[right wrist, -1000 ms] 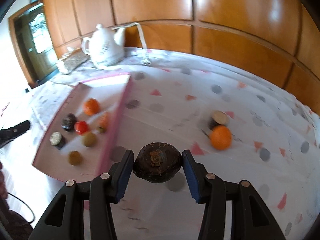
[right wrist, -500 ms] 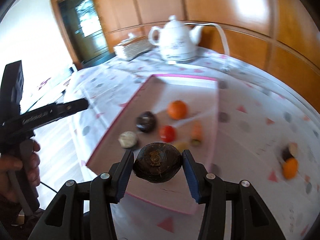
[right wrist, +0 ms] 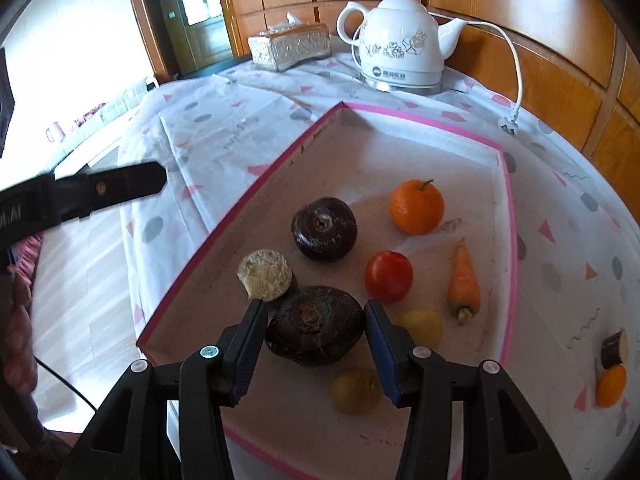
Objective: Organize fruits
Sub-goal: 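Carry the dark fruit into the pink tray and open the right gripper, then reach the left gripper to the tangerine and close on it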
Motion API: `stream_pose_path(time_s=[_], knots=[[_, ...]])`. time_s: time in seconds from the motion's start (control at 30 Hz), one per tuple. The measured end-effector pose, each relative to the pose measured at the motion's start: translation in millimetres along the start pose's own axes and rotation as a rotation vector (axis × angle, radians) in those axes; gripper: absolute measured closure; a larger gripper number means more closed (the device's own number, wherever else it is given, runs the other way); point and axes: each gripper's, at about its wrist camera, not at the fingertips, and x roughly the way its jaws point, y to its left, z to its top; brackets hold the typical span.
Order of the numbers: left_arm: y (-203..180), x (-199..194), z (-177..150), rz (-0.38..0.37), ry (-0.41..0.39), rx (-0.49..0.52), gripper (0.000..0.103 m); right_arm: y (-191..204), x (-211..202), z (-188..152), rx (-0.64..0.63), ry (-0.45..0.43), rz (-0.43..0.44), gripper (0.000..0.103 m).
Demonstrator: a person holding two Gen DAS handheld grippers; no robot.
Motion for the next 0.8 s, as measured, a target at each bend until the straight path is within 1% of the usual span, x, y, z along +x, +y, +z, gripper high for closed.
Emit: stream_pose_path(time_s=[0.13,0.27,0.5,0.63,0.8], knots=[[-4,-1,-1,-0.004,0.004,0.008,0.047,0,0,-1,0.011,-0.003,0.001,0.052],[-7,-1,-2,-0.006,0.005,0.015,0.046,-6,-12,-2,0.062,-0.039,0.013,0.048],[-20,-6,-4,-0.021,0.003,0.061,0.046,-22,-40,-15,0.148,-0.106,-0.035,0.048],[-32,-8,-8,-0.034,0.008,0.092,0.046,-30,-58,-24,0.181,-0.148,-0.083,0.048],[-44,-11,-13,-0.045,0.011,0.125,0.046,-38,-73,-34,0.217,-0.175,-0.133,0.048]])
